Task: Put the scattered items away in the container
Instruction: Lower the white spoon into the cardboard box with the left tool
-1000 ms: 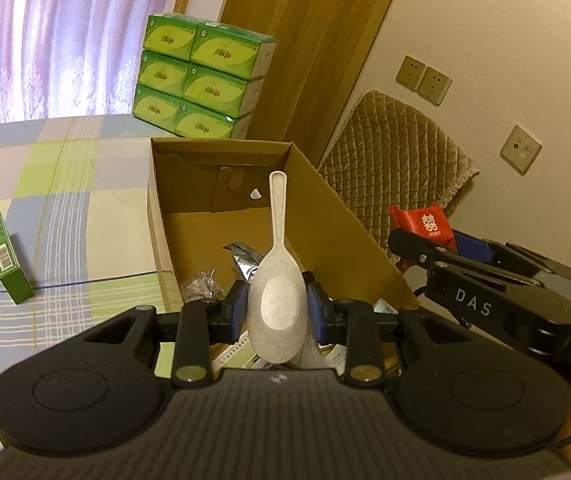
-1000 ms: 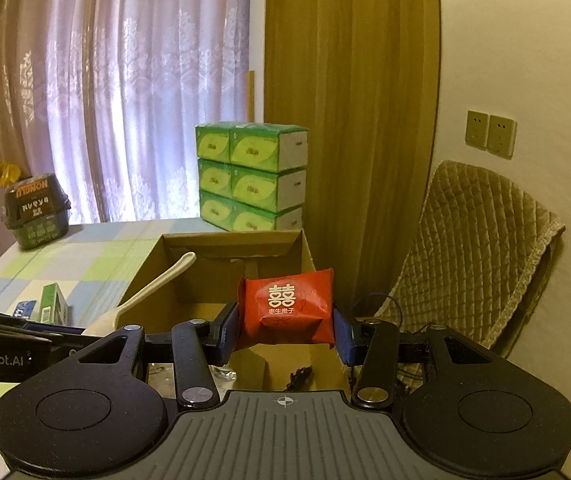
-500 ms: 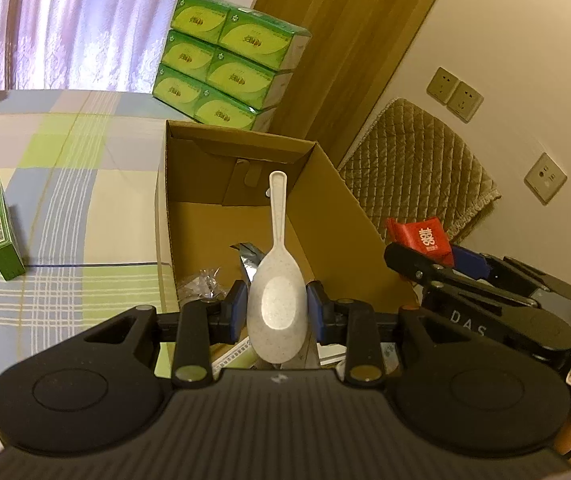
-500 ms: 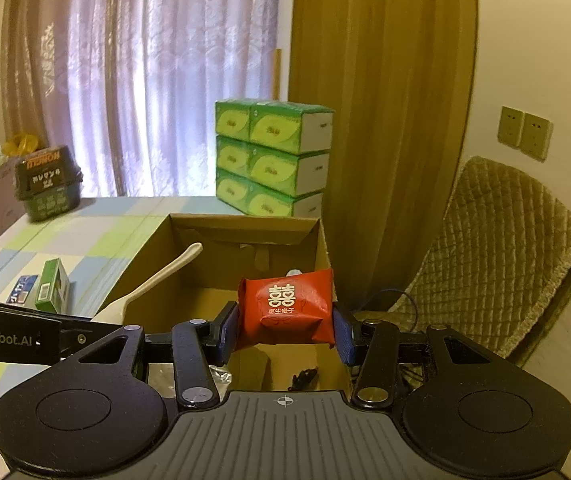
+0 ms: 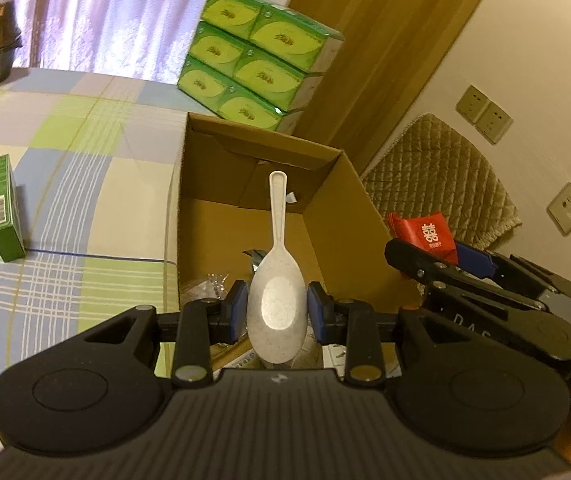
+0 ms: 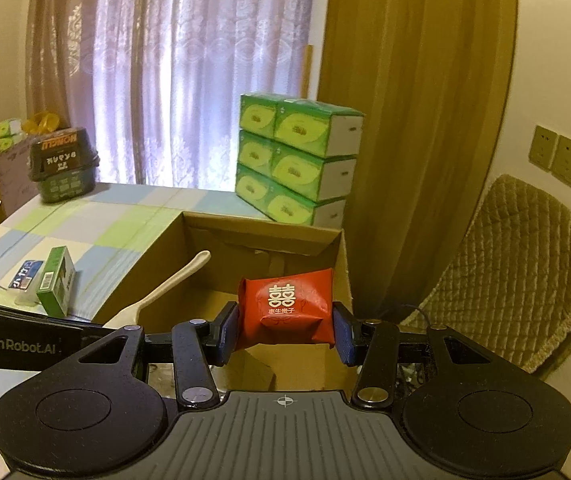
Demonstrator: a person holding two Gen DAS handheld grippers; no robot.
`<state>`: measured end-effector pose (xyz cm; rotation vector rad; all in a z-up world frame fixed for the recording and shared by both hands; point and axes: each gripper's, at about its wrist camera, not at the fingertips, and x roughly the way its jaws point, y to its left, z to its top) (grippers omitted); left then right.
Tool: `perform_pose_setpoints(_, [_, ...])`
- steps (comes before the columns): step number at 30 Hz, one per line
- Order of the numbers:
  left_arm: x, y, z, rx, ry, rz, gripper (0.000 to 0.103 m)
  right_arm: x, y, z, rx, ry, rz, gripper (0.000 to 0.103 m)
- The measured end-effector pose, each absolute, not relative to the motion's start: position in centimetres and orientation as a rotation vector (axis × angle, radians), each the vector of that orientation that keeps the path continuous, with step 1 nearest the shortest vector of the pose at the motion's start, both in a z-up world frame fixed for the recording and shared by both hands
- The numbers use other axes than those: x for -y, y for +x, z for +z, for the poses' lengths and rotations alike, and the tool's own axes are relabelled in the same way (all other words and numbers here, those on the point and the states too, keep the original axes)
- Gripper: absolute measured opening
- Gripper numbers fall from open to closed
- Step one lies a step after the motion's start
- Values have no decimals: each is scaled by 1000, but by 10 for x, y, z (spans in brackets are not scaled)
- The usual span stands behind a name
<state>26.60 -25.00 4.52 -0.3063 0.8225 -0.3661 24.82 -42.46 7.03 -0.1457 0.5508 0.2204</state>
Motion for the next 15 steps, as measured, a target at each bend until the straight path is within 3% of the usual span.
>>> perform_pose_setpoints(15, [254, 276, 43, -829, -316, -343, 27, 423, 267, 67, -578, -156, 236, 51])
